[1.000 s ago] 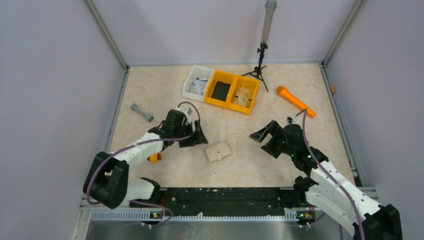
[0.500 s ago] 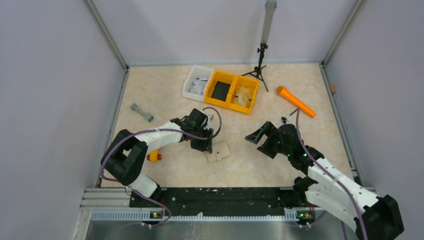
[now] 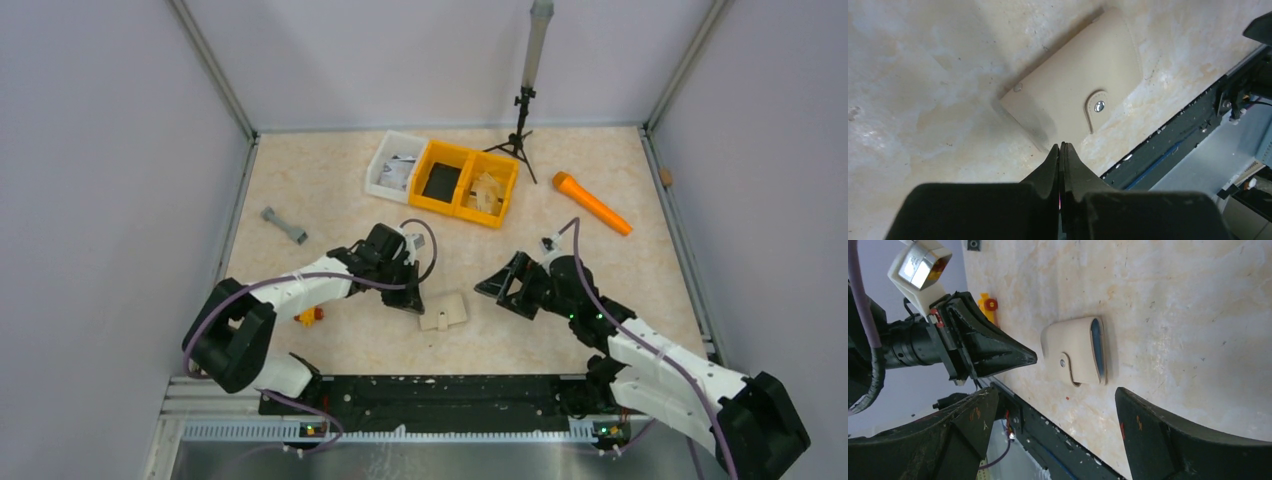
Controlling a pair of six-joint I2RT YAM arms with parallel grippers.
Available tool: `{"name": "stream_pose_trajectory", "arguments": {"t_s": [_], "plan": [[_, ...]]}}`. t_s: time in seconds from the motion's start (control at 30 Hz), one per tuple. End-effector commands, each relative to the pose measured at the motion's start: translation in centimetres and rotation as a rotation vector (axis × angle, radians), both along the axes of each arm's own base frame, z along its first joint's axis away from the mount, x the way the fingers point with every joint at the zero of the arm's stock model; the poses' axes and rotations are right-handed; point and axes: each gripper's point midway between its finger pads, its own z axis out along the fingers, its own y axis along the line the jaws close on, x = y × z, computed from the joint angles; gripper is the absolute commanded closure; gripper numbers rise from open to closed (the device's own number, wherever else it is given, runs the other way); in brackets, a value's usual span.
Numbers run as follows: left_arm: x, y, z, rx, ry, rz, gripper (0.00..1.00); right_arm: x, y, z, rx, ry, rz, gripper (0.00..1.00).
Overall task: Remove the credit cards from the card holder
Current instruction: Pick up the card holder from the center of the board.
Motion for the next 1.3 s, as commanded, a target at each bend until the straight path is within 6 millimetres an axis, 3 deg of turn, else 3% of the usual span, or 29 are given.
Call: {"name": "stream_pose_trajectory", "arguments": {"t_s": [0.0, 0.1, 0.23, 0.33, 0.4, 0.6, 0.7, 0.97, 1.07, 1.27], "plan": [[-0.3, -1.1, 1.5, -0.111, -0.013, 0.030, 1.00, -0.3, 1.5, 1.1, 0.018, -0.080, 0.079, 0.11], [-0.4, -0.6, 1.4, -0.099, -0.024, 0.060, 1.00, -0.7, 1.6, 0.1, -0.004, -0.051, 0.072, 0.11], [0.8, 1.4, 1.8, 0.007, -0.108, 0.106, 0.77, -1.6, 2.0, -1.2, 0.000, -0.025, 0.041, 0.12], [1.5, 1.9, 2.5, 0.088, -0.154, 0.088, 0.54, -2.1, 2.7, -1.8, -0.014, -0.030, 0.048, 0.22], [2.2, 1.8, 2.5, 0.130, -0.174, 0.087, 0.46, -2.1, 3.1, -2.2, -0.019, -0.022, 0.049, 0.28], [3.6, 0.2, 1.3, 0.133, -0.159, 0.062, 0.47, -2.0, 5.0, -3.3, -0.009, -0.015, 0.083, 0.48], [4.0, -0.4, 0.4, 0.132, -0.147, 0.049, 0.49, -1.6, 5.7, -4.7, -0.034, 0.003, 0.098, 0.53], [3.2, -0.4, -1.7, 0.150, -0.095, 0.015, 0.59, -0.6, 6.7, -6.3, -0.065, 0.012, 0.094, 0.56], [2.8, -0.2, -2.5, 0.163, -0.070, 0.014, 0.61, -0.2, 7.1, -6.0, -0.064, -0.003, 0.101, 0.60], [2.3, -0.1, -2.6, 0.155, -0.058, 0.011, 0.63, -0.1, 8.2, -4.9, -0.044, -0.026, 0.146, 0.92]]}}
